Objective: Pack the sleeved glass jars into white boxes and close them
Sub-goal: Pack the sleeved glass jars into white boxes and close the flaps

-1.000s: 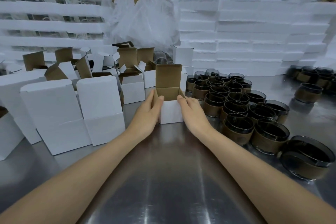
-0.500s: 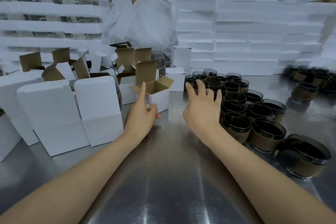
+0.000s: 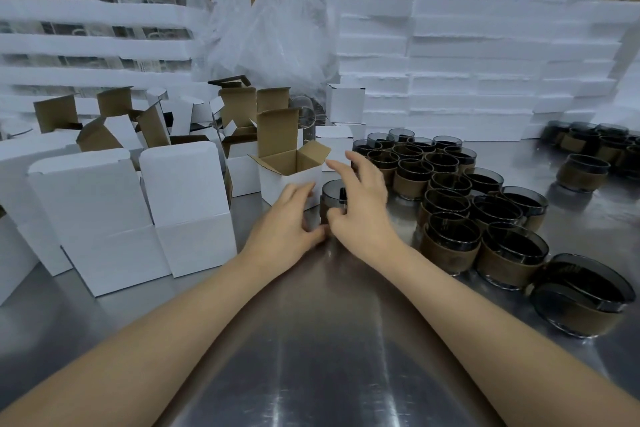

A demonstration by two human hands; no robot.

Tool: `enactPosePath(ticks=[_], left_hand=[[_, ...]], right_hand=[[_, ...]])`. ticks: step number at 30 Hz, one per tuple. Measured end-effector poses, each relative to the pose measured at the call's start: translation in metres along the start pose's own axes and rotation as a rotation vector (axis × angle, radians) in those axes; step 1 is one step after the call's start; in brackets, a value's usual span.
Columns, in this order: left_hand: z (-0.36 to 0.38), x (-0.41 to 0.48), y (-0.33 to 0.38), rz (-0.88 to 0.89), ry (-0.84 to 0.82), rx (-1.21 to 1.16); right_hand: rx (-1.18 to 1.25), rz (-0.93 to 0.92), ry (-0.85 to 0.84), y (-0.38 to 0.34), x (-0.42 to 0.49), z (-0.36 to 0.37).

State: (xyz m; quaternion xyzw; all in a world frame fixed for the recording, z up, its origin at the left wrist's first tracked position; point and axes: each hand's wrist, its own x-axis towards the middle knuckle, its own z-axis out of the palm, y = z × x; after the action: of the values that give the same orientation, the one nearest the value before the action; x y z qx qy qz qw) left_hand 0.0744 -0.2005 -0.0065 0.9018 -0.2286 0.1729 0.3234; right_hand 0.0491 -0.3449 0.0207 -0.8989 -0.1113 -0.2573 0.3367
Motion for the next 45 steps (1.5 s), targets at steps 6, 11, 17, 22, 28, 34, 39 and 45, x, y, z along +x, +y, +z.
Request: enactPosePath(ticks=[6,11,17,22,28,34,39,45], left_hand=[[0.000,0.002,0.002,-0.035,-0.079,0.024],[-0.003,0.001,0.002,-0.012,-0.027,-0.134],[-0.003,0.001,0.007,-0.018,0.116,-0.269],[-0.004,0.002,0.004,0.023,0.074,-0.264],[-0.003,0.004,0.002,0.007,0.042,-0.238],[-0.003,0.003,0.002,-0.059,0.004,-0.303],[-0.005,0.001,0.007,-0.027,0.007,-0.380],[-0.007,0.001,0.007,-0.040,-0.068,-0.458]], right_hand=[[0.144,0.261,-0.226,0.014,0.002,0.001],[0.317,0.268,-0.091,0.015,0.003,0.003],[0.555,0.209,-0.028,0.013,0.004,0.003],[0.539,0.176,-0.002,0.013,0.003,0.004],[0.502,0.100,0.041,0.014,0.002,0.005],[0.512,0.078,0.047,0.015,0.002,0.007],[0.455,0.041,0.130,0.007,-0.001,0.006],[0.326,-0.107,0.249,-0.012,-0.010,0.007]])
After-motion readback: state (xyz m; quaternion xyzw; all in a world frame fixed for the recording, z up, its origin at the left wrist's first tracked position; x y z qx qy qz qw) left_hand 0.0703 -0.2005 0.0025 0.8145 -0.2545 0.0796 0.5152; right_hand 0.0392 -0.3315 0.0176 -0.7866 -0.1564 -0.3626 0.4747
